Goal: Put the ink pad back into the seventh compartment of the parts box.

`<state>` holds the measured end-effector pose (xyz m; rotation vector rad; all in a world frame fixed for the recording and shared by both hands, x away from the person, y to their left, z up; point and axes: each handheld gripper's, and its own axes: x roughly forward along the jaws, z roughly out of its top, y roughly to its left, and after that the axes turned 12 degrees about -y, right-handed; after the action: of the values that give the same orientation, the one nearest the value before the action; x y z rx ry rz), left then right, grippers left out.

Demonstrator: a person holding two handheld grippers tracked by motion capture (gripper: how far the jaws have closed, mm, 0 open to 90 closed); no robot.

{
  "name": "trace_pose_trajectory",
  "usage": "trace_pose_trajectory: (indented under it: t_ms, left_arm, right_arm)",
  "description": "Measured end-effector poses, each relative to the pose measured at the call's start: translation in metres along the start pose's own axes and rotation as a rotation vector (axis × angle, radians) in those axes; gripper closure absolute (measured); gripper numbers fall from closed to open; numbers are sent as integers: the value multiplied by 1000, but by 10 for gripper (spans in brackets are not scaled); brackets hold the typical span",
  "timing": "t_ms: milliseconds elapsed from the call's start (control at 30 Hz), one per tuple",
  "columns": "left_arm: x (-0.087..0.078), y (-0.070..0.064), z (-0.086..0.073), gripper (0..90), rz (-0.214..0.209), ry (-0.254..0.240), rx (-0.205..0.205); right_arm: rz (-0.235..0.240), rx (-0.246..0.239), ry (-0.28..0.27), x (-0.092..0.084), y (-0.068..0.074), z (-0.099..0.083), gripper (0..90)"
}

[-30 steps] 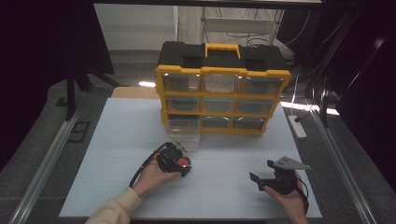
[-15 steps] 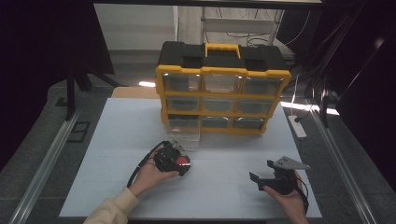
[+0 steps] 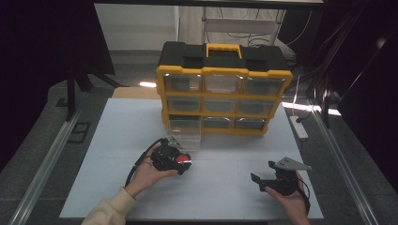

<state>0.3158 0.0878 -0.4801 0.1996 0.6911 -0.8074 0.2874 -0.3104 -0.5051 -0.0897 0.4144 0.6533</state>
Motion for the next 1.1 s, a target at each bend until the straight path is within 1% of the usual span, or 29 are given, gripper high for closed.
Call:
trace_pose_trajectory:
  t_ms: [33, 100, 200, 300, 333, 533, 567, 733, 767, 800, 900, 1100]
  left_arm:
    - [-6, 0, 2, 301, 0, -16, 0]
    - [-11, 0, 5, 301, -1, -29, 3]
    - [-16, -1, 7, 301, 2, -47, 4]
    - [-20, 0, 8, 301, 2, -53, 10]
    - [-23, 0, 10, 301, 2, -63, 11]
    - [-27, 2, 14, 301, 6, -78, 13]
    - [-30, 4, 15, 301, 9, -86, 7]
    - [-36, 4, 19, 301, 14, -99, 6]
    - [-39, 4, 21, 301, 16, -112, 7]
    - [-39, 4, 21, 301, 16, -112, 7]
    - [-44, 5, 25, 301, 15, -135, 5]
    - [-49, 7, 28, 301, 18, -152, 0]
  right_arm:
    - [0, 2, 0, 0, 0, 0, 91]
    - [0, 0, 0, 0, 0, 0, 91]
    - [0, 1, 2, 0, 0, 0, 91]
    - [0, 1, 1, 0, 0, 0, 91]
    - [-1, 0, 0, 0, 0, 0, 91]
    - [0, 0, 3, 0, 0, 0, 91]
    - [1, 2, 1, 0, 0, 0, 91]
    - [2, 1, -1, 0, 0, 0, 91]
    - [2, 0, -1, 0, 0, 0, 91]
    - [2, 0, -1, 0, 0, 0, 91]
    - [3, -3, -2, 0, 0, 0, 91]
    - [1, 1, 0, 1, 0, 0, 91]
